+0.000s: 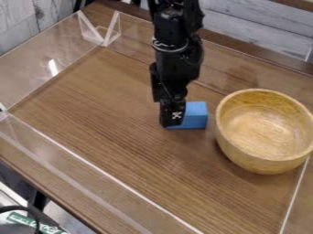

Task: Put the blue block in the brown bowl

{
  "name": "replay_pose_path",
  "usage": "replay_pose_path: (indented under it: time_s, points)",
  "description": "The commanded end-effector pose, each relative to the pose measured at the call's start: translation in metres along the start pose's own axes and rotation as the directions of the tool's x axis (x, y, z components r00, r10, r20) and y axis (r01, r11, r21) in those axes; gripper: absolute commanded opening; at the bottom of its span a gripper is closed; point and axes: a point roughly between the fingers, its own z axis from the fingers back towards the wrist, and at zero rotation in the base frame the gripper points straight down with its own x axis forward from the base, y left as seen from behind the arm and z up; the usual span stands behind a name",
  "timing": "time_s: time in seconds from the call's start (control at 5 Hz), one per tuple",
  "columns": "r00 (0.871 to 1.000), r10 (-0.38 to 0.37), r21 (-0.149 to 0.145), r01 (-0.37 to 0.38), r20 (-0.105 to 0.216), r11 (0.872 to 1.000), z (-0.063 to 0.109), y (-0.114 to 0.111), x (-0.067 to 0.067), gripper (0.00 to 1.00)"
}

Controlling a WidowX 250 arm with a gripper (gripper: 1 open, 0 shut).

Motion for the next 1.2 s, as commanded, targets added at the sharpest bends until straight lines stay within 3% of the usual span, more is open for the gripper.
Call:
replay_pose_path:
  time_s: [0.0,1.0]
  points:
    - [0.999,0.003,0.055,-0.006,0.052,0.998,0.013,0.009,0.002,1.0]
    - [0.995,0.02,0.067,-0.026,0.093,0.997,0.002,0.013,0.005,1.0]
